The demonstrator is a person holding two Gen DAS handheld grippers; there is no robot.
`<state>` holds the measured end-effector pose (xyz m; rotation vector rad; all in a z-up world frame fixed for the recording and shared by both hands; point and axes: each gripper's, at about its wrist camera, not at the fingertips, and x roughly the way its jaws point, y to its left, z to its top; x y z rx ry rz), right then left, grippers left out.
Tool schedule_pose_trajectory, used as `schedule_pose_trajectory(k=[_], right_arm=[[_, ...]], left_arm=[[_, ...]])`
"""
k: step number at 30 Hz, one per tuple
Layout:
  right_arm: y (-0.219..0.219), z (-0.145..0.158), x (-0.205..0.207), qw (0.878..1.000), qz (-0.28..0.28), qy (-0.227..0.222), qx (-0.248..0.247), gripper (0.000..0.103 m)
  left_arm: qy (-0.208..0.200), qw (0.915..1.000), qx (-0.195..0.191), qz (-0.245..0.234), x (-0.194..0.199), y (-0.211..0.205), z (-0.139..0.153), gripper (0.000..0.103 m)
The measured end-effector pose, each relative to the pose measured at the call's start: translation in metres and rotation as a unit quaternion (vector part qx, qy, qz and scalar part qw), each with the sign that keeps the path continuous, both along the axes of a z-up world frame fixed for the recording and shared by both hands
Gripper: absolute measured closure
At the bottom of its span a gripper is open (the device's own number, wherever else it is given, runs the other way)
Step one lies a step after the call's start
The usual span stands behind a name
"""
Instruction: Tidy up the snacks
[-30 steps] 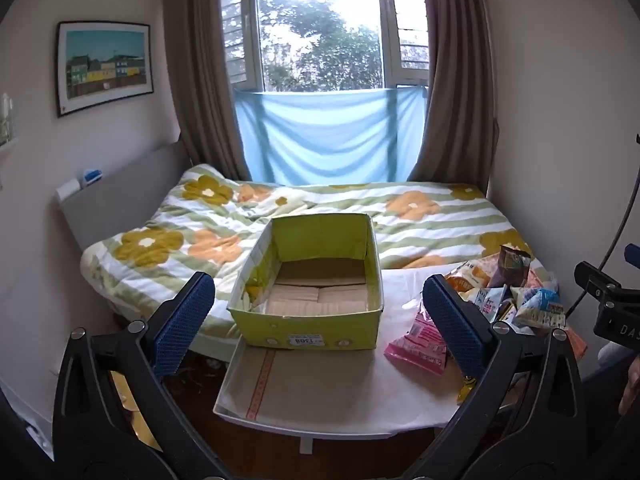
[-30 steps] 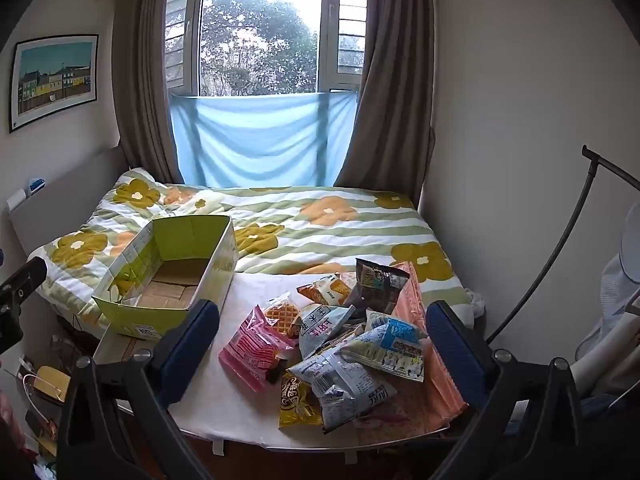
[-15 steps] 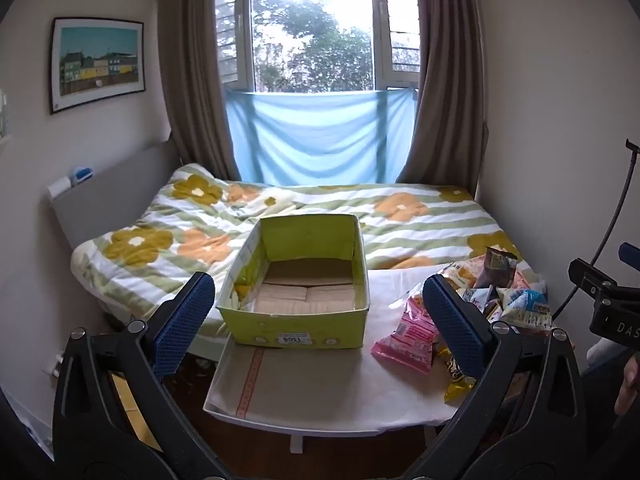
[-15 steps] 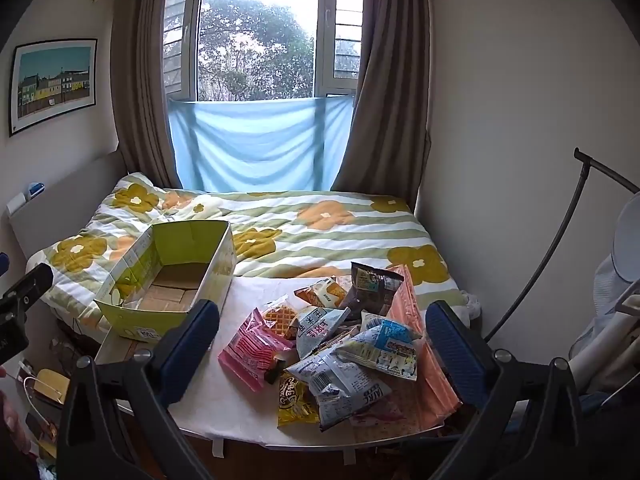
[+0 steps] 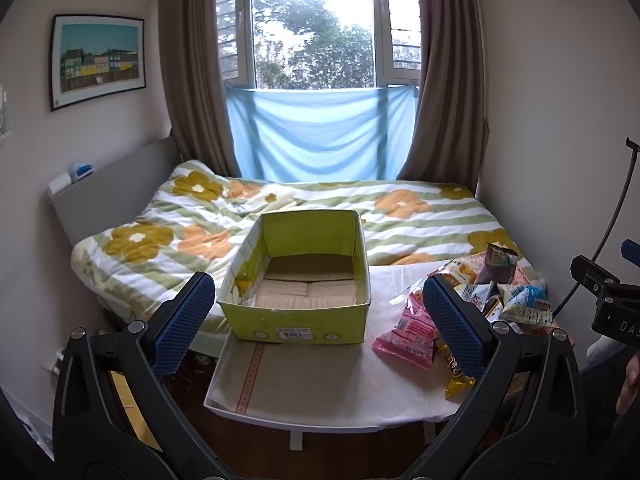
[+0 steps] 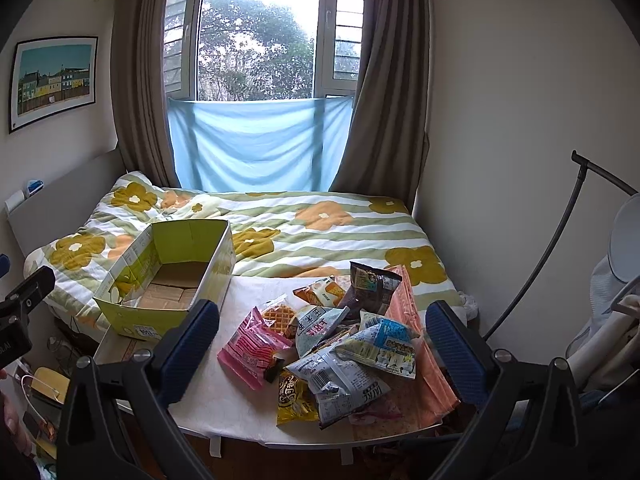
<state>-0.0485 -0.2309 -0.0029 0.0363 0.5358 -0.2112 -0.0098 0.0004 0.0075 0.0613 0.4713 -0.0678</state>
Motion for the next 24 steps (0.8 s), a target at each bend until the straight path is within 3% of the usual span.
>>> schedule_pose_trajectory(k=[24], right_arm=[[0.0038, 0.0000, -0.0024, 1.000, 0.000, 0.001, -0.001, 0.000]], left_arm=[[-0.001, 1.0000, 0.001, -0.004, -0.0006, -0.0040, -0.0030, 0.000]])
